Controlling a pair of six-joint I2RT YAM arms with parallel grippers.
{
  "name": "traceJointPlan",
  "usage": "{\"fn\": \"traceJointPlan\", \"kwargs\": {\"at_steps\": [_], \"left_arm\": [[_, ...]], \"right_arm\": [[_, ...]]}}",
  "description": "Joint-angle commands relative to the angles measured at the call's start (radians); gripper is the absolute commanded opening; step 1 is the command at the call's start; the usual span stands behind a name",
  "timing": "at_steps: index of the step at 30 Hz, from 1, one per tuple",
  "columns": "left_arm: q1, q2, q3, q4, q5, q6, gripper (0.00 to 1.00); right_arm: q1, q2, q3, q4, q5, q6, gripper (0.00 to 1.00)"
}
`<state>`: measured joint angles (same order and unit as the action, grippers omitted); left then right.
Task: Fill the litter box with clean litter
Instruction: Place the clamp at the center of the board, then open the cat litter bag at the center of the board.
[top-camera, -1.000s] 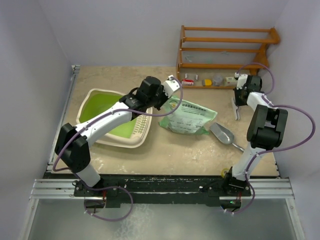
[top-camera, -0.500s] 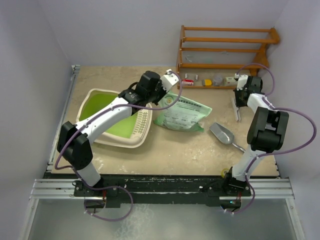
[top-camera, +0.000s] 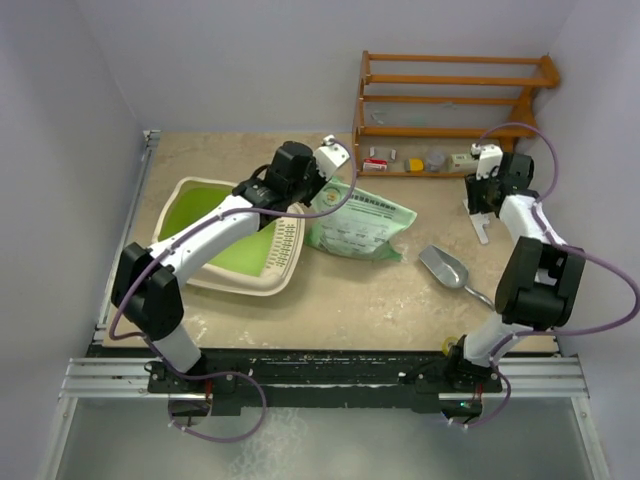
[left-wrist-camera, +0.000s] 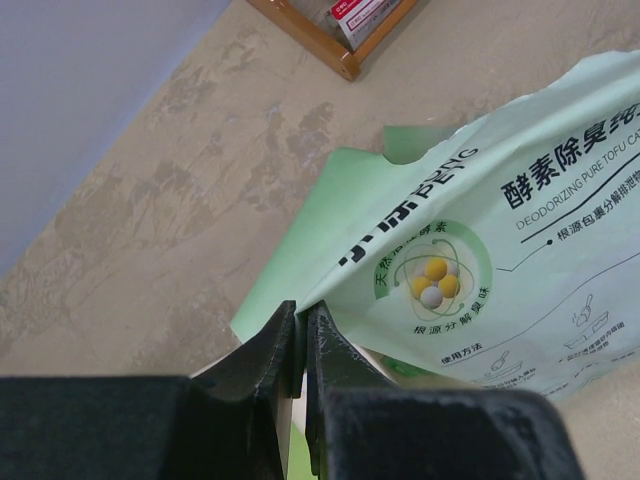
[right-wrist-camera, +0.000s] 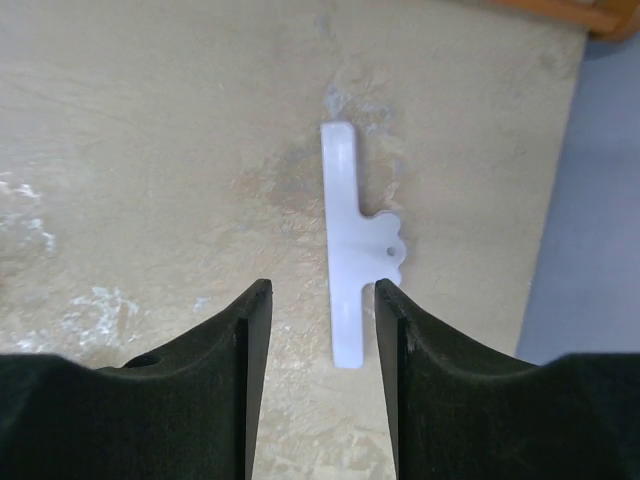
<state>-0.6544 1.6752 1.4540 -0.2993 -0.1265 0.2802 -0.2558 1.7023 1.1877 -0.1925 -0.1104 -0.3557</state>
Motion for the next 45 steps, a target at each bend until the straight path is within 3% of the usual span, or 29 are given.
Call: {"fn": "traceJointPlan", "kwargs": {"at_steps": [1, 2, 3, 5, 13, 18, 25, 31, 33, 34, 35, 41, 45], "left_arm": [[0.016, -0.093, -0.045, 0.131, -0.010, -0.005, 0.03], [0.016, -0.106, -0.062, 0.143, 0.001, -0.013, 0.03], [0.016, -0.119, -0.077, 0.157, 0.011, -0.021, 0.03], [0.015, -0.149, -0.110, 0.175, 0.026, -0.036, 0.03], [0.005, -0.247, -0.183, 0.201, 0.090, -0.070, 0.03], [-0.009, -0.267, -0.210, 0.197, 0.101, -0.056, 0.04], [-0.010, -0.281, -0.183, 0.157, 0.134, -0.053, 0.27], [-0.007, -0.315, -0.142, 0.095, 0.143, -0.021, 0.32], [-0.007, -0.340, -0.143, 0.079, 0.144, -0.014, 0.41], [-0.006, -0.354, -0.145, 0.071, 0.157, -0.008, 0.55], [-0.005, -0.374, -0.146, 0.052, 0.176, 0.001, 0.60], [-0.002, -0.420, -0.154, -0.013, 0.213, 0.013, 0.68], [-0.002, -0.390, -0.135, -0.080, 0.265, 0.011, 0.72]], "right_arm": [[-0.005, -0.134, -0.003, 0.016, -0.041, -0.016, 0.48], [-0.004, -0.154, 0.001, 0.016, -0.041, -0.016, 0.48], [-0.004, -0.172, 0.005, -0.082, -0.205, -0.017, 0.49], [-0.004, -0.199, 0.027, -0.170, -0.357, -0.001, 0.50], [-0.004, -0.138, 0.160, -0.436, -0.667, 0.028, 0.51], [-0.003, -0.084, 0.181, -0.499, -0.786, 0.005, 0.53], [-0.004, -0.077, 0.164, -0.548, -0.795, -0.068, 0.59], [-0.003, -0.058, 0.168, -0.583, -0.869, -0.094, 0.60], [-0.003, -0.016, 0.192, -0.627, -0.921, -0.113, 0.61], [-0.002, 0.002, 0.205, -0.659, -0.942, -0.125, 0.61], [-0.003, 0.022, 0.216, -0.681, -0.966, -0.134, 0.61], [0.003, 0.120, 0.281, -0.860, -1.064, -0.267, 0.64], [0.010, 0.172, 0.338, -1.110, -1.104, -0.499, 0.66]]}}
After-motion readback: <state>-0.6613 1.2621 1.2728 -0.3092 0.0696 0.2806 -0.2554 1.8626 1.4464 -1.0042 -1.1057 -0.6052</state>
